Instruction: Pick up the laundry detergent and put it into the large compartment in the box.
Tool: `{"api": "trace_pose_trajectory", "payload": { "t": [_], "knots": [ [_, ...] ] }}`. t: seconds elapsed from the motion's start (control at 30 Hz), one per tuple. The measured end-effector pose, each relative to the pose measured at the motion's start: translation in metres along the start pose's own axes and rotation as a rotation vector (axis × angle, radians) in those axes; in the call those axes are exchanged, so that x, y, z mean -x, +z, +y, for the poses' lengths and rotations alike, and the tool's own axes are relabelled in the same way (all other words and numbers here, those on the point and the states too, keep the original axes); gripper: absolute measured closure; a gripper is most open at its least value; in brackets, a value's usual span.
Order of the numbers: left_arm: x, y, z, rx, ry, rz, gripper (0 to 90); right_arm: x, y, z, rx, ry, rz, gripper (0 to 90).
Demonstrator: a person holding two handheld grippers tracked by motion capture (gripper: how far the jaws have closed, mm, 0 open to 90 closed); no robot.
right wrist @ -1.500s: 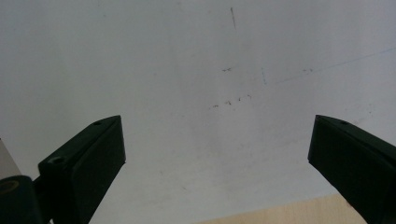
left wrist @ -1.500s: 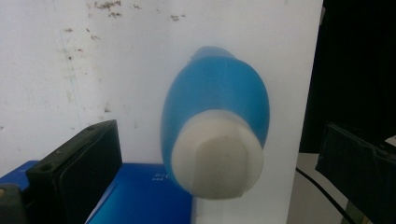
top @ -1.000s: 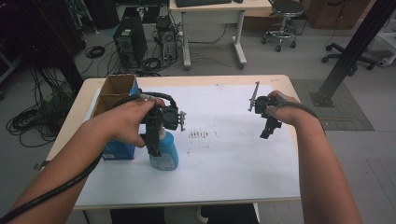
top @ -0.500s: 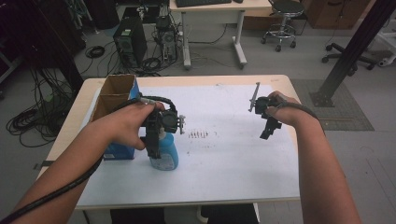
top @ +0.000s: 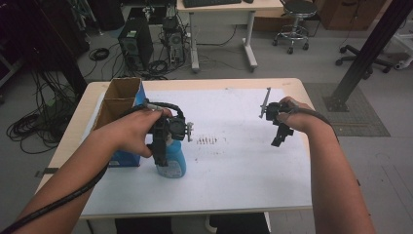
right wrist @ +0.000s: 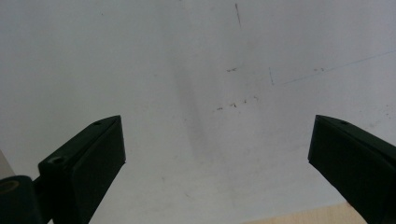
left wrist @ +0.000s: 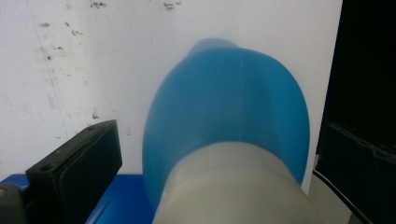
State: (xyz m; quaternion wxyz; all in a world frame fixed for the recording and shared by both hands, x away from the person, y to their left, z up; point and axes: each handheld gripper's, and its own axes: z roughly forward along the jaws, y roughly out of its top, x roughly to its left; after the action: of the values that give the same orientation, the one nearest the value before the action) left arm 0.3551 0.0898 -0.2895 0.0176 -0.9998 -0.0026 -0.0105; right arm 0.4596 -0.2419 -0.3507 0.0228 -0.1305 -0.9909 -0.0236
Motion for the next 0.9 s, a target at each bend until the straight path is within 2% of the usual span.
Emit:
{"api": "trace_pose_trajectory", "payload": {
  "t": [0.9],
  "knots": [
    [0.0015, 0.0052, 0.0000, -0.010, 0.007, 0.025, 3.6, -0.0010, 0.0005, 0.0011, -0.002, -0.005, -0.002, 3.9]
  ]
}}
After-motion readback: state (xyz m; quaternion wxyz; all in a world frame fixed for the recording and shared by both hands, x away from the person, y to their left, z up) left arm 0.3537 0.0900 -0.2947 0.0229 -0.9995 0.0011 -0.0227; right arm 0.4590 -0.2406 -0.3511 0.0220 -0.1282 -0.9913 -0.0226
